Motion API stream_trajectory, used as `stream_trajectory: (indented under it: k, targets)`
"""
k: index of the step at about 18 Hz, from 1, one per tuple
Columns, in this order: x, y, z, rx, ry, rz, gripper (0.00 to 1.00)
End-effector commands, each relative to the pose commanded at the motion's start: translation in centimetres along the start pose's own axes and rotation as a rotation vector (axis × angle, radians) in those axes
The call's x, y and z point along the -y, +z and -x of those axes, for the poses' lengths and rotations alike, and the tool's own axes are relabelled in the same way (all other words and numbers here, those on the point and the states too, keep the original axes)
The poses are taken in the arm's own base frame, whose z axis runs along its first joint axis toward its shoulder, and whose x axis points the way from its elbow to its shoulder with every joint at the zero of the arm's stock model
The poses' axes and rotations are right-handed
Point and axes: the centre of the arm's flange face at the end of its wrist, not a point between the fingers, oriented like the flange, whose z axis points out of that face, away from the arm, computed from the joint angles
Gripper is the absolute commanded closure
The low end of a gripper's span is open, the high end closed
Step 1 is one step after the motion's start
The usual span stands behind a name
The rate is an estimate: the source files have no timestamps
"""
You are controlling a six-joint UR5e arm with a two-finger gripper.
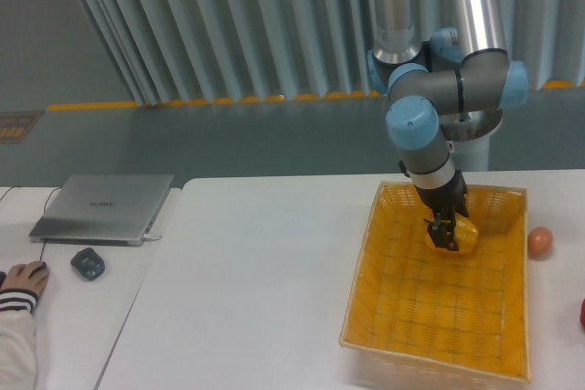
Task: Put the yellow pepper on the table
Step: 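Lift the yellow pepper out of the basket and carry it away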
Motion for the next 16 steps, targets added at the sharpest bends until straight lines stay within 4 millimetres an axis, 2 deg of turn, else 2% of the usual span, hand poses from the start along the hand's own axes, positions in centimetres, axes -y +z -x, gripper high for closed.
stream_trajectory:
  k: [2,5,8,11,12,14,16]
  targets:
    - [-0.1,-0.4,0.3,0.007,-0.005,0.002,0.51]
    - [-0.5,-1.5,0.6,0.033,-0.012,0.004,0.52]
    - [-1.6,-5.2,1.2,0.093,-0.025,0.017,0.52]
    - [-2.4,-7.6,0.9,0.148,-0.051,-0.002,0.52]
    - [-3.6,-8.6,0.8,0.169,-0.073,-0.013,0.52]
    - [-7.4,-10.2,0.8,0.184,-0.126,-0.065,0.52]
    - [-10.0,-10.5,0.6,0.201,-0.17,-0.088,0.52]
